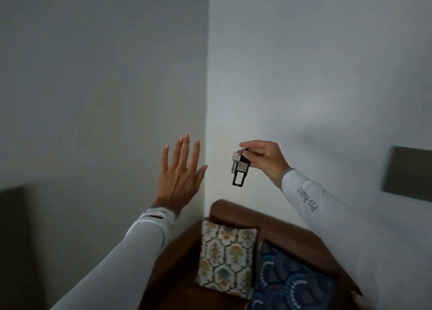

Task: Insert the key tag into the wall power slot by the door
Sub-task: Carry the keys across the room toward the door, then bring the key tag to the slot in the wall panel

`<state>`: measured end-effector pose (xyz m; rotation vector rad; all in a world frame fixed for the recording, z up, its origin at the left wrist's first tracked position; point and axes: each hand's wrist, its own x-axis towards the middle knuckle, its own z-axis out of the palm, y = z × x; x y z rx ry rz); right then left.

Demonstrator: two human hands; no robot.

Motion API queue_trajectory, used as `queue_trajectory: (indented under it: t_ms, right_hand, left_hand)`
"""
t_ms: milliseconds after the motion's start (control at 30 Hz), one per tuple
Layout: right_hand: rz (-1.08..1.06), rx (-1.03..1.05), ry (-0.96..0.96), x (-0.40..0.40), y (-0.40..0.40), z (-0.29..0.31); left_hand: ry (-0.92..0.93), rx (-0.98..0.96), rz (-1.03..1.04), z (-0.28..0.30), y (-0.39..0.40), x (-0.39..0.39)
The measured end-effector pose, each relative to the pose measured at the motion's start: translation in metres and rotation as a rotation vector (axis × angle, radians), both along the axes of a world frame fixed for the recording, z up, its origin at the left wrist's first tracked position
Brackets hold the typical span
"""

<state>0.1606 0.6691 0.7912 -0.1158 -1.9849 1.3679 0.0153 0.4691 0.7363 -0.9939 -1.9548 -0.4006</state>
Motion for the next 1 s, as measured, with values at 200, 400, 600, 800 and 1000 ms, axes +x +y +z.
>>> queue_trajectory:
  t_ms: [200, 400, 600, 800, 1000]
  right_hand:
    - [-0.263, 0.012, 0.048, 0.164, 0.133, 0.024]
    - [-0.435, 0.088, 0.029, 0.313, 0.243, 0.042]
    - [-0.570, 0.121, 0.022, 0.414, 0.324, 0.043]
    - [-0.630, 0.082, 0.026, 0.470, 0.378, 0.029]
    - [-0.698, 0.076, 0.027, 0.487, 0.428, 0.020]
  left_hand:
    - [0.083, 0.030, -0.214, 0.022, 0.166, 0.117]
    - [0.080, 0.051, -0.335, 0.035, 0.306, 0.247]
    - [0.076, 0.030, -0.405, 0.042, 0.401, 0.336]
    - [0.120, 0.012, -0.459, 0.041, 0.468, 0.380]
    - [0.178, 0.011, -0.477, 0.036, 0.532, 0.391]
